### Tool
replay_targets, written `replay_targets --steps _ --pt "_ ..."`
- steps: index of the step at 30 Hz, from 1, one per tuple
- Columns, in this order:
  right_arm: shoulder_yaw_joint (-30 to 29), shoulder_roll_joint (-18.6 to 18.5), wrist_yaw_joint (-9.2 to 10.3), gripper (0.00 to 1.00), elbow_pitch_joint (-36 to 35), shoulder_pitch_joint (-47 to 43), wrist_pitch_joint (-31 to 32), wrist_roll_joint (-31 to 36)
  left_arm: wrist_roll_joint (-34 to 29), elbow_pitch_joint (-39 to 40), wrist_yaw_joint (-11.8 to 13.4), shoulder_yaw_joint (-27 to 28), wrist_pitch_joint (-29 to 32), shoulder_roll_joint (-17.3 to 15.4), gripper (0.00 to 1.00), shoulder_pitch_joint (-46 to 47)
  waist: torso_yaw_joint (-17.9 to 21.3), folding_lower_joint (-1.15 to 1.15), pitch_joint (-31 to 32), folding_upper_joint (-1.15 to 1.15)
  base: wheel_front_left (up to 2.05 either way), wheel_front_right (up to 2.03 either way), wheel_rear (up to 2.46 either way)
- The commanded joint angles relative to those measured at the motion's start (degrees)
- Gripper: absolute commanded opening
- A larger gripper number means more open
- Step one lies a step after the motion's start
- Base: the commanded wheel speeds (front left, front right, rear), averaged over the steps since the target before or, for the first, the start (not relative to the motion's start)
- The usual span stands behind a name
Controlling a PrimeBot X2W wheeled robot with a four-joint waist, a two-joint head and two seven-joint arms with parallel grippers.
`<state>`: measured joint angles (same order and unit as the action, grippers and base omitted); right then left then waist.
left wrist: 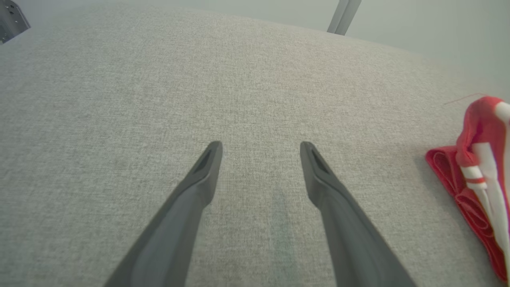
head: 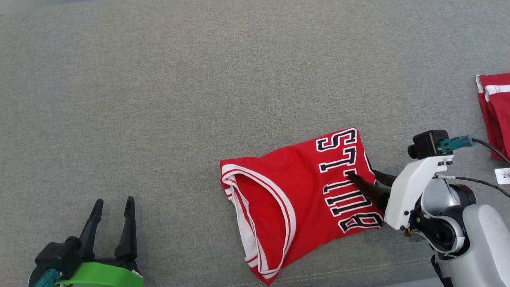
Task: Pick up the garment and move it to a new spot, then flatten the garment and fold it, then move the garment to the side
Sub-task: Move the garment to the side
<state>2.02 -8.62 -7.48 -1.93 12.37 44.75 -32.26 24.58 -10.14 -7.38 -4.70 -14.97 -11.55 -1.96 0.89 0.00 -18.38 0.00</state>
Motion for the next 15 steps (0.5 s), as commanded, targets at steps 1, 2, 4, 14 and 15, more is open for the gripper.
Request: replay_targets --steps 1,2,4,14,15 --pt "0.6 -0.6 -0.01 1.00 1.0 0.9 0.6 -0.4 0.0 0.0 -0.2 0.1 -0.3 0.1 1.00 1.0 -0.4 0.00 -0.3 0.00 0.00 0.00 0.00" --pt "0.8 -0.9 -0.01 1.00 2.0 1.5 0.8 -0.4 0.0 -0.1 -0.2 0.0 -0.3 0.1 1.00 1.0 -0.5 0.00 -0.4 0.00 0.00 0.00 0.00" --pt "2.0 -0.9 -0.01 1.00 4.2 2.6 1.0 -0.7 0.1 -0.1 -0.2 -0.1 -0.3 0.4 1.00 1.5 -0.8 0.00 -0.6 0.00 0.00 0.00 0.00" --pt "4.7 -2.0 -0.01 0.00 8.1 6.3 -1.7 -7.5 -0.9 1.4 -0.2 1.1 -0.3 -0.5 1.00 0.5 1.7 0.00 0.7 0.00 0.00 0.00 0.00" --pt "4.7 -2.1 -0.01 0.00 8.4 6.2 -2.1 -8.2 -1.0 1.8 -0.2 1.5 -0.3 -0.7 1.00 0.2 2.9 0.00 1.1 0.00 0.00 0.00 0.00"
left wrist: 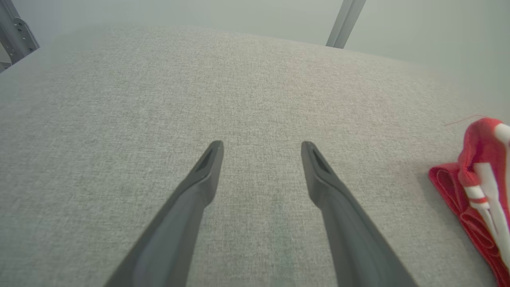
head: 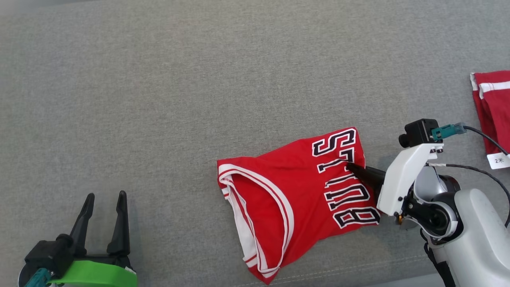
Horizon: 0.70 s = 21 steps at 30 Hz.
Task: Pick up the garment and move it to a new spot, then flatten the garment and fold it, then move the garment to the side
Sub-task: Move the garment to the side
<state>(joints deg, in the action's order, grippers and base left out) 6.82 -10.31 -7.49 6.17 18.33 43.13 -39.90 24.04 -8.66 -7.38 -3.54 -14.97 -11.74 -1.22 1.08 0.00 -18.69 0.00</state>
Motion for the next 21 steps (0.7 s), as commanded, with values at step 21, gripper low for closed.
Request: replay_targets --steps 21 --pt "-0.4 -5.9 0.00 0.00 2.3 2.6 -9.0 1.7 -1.2 5.0 0.3 -3.3 2.0 -3.3 1.00 -2.2 20.7 0.00 6.9 0.00 0.00 0.00 0.00"
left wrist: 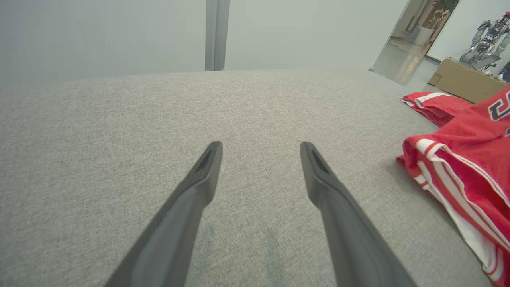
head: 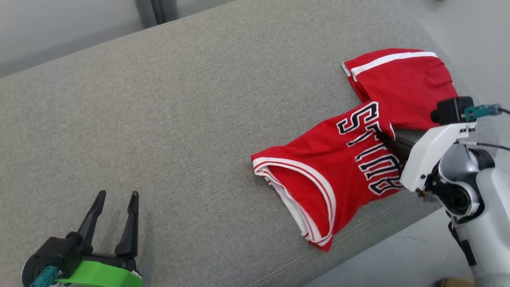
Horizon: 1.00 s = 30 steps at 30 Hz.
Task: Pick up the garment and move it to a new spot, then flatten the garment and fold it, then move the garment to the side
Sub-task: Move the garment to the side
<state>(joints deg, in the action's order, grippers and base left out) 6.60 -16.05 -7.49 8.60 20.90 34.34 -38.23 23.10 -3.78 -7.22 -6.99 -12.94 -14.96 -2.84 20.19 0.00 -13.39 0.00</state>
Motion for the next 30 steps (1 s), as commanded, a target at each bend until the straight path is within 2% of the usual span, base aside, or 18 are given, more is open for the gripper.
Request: replay_targets --steps 1,9,15,23,27,30 --pt "0.1 -0.6 0.00 0.00 0.1 1.4 -0.3 0.6 -0.1 0.3 0.2 0.2 -0.1 -0.1 1.00 -0.7 1.5 0.00 1.7 0.00 0.00 0.00 0.00" --pt "0.2 -3.5 0.00 0.00 4.6 15.4 0.9 4.2 0.3 1.6 1.1 -0.1 0.1 0.2 1.00 0.1 -0.6 0.00 -0.8 0.00 0.00 0.00 0.00" --pt "-3.4 -5.4 0.00 0.00 9.5 22.3 0.5 5.9 0.5 2.0 1.2 0.2 0.2 -0.3 1.00 0.3 -1.6 0.00 -2.7 0.00 0.00 0.00 0.00" --pt "-10.0 -7.7 0.00 0.00 17.4 26.5 -1.6 7.9 0.4 2.5 1.7 0.4 0.5 -1.4 1.00 0.8 -2.4 0.00 -4.4 0.00 0.00 0.00 0.00" --pt "-13.9 -9.8 0.00 0.00 22.8 27.0 -5.2 11.1 0.9 3.5 1.7 0.3 1.7 -2.1 1.00 1.4 -2.9 0.00 -6.1 0.00 0.00 0.00 0.00" --pt "-16.5 -10.0 0.00 0.00 28.1 26.7 -9.4 14.9 0.5 4.3 1.6 -0.1 2.2 -2.5 1.00 1.7 -3.5 0.00 -6.8 0.00 0.00 0.00 0.00"
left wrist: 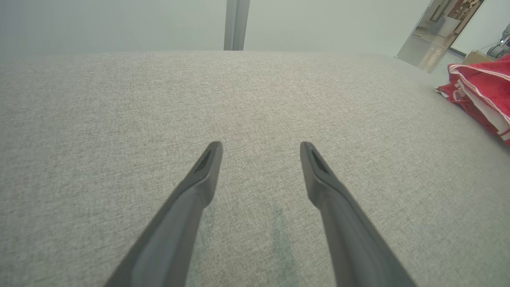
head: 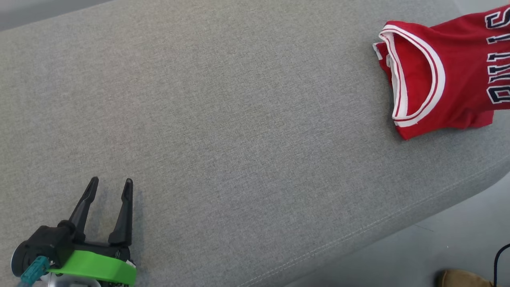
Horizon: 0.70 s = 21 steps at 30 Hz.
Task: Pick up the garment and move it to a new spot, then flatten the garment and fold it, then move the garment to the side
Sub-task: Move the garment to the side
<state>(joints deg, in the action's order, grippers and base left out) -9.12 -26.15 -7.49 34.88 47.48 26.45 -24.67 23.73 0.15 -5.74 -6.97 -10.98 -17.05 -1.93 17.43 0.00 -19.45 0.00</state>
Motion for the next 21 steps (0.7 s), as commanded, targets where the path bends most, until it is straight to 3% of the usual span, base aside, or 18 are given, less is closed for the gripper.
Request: replay_targets --steps 1,2,5,11,16,21 --pt "-1.8 -0.4 0.00 0.07 3.3 0.1 -4.1 3.6 -0.3 0.6 0.2 -0.2 0.3 -0.5 1.00 0.9 -1.0 0.00 -0.8 0.00 0.00 0.00 0.00" --pt "-3.3 -0.9 0.01 1.00 5.0 0.2 -7.5 6.1 -0.4 0.8 0.4 -0.3 0.3 -0.4 1.00 1.1 -1.2 0.00 -0.8 0.00 0.00 0.00 0.00" --pt "-5.7 2.1 -0.01 1.00 9.3 1.1 -16.1 10.4 -0.4 1.0 0.5 -0.7 0.2 -0.1 1.00 1.0 -2.1 0.00 -0.3 0.00 0.00 0.00 0.00" --pt "-6.0 4.3 -0.01 1.00 9.8 2.1 -37.0 14.5 0.1 0.3 1.0 -0.9 -0.7 0.7 1.00 -0.2 -3.7 0.00 2.2 0.00 0.00 0.00 0.00" --pt "-0.1 5.2 0.00 1.00 7.0 -0.1 -40.4 15.4 0.5 -0.8 1.2 -1.2 -1.5 1.7 1.00 -0.9 -5.0 0.00 4.9 0.00 0.00 0.00 0.00" --pt "7.5 5.3 0.04 1.00 -1.6 -6.7 -41.3 14.1 1.2 -3.0 1.2 -1.6 -2.8 3.5 1.00 -2.2 -7.3 0.00 9.5 0.00 0.00 0.00 0.00"
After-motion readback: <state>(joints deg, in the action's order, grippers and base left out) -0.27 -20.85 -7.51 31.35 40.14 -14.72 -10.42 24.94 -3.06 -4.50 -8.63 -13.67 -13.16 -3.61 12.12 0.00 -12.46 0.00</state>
